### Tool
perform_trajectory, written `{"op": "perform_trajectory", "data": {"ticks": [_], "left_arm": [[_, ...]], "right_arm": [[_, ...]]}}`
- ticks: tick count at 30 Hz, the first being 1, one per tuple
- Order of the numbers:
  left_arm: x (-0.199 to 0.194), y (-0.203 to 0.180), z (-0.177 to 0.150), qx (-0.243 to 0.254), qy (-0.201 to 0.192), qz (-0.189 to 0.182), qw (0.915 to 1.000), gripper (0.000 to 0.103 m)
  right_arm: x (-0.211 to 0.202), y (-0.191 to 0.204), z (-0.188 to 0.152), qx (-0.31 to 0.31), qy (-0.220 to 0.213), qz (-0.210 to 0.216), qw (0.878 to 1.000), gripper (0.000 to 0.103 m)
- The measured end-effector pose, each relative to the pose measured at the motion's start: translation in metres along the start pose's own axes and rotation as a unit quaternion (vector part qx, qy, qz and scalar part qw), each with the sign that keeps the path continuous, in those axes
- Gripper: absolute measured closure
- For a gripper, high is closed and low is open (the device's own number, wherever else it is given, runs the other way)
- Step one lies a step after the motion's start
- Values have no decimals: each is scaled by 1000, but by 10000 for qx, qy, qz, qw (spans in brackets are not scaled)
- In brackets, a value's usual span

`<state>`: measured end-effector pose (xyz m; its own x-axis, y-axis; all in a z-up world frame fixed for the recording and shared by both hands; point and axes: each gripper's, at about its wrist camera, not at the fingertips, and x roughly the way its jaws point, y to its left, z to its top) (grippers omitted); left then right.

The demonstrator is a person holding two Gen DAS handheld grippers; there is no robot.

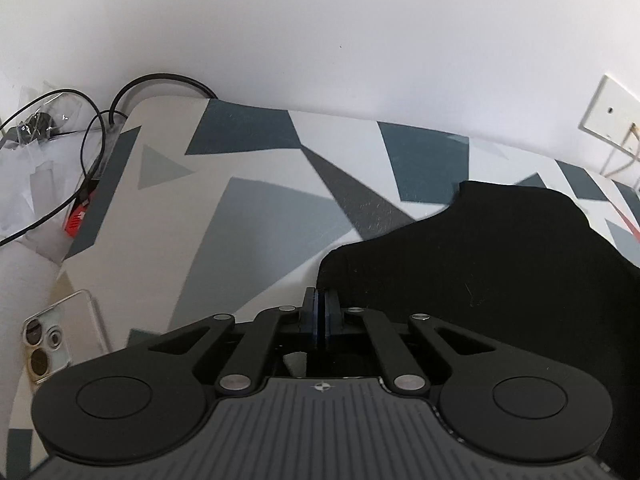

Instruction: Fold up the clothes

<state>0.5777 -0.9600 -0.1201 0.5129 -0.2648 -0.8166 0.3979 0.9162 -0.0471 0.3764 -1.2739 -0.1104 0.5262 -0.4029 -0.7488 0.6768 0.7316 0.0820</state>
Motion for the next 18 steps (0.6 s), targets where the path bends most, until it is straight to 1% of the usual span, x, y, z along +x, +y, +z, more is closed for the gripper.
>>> {"op": "perform_trajectory", "data": {"ticks": [3, 7, 13, 14, 16, 17, 18], "left_arm": [[8, -12, 10, 130, -103, 110, 9998, 100], [20, -29, 24, 273, -237, 271, 9990, 99], [41, -56, 45, -99, -374, 802, 9960, 99], [44, -60, 48, -120, -401, 900, 9951, 99], [46, -70, 46, 52, -461, 1141, 9924, 99], [47, -73, 47, 184, -449, 1247, 9910, 95], [46, -75, 49, 275, -416, 1335, 9898, 82]], "right_arm": [[19, -4, 19, 11, -30, 14, 10000, 96], [49, -10, 50, 135, -61, 191, 9997, 96], [95, -20, 97, 322, -108, 456, 9984, 95], [101, -23, 103, 375, -118, 516, 9979, 95], [106, -25, 107, 305, -170, 589, 9977, 94], [108, -23, 108, 204, -210, 600, 9978, 93], [108, -22, 107, 107, -239, 625, 9977, 92]]}}
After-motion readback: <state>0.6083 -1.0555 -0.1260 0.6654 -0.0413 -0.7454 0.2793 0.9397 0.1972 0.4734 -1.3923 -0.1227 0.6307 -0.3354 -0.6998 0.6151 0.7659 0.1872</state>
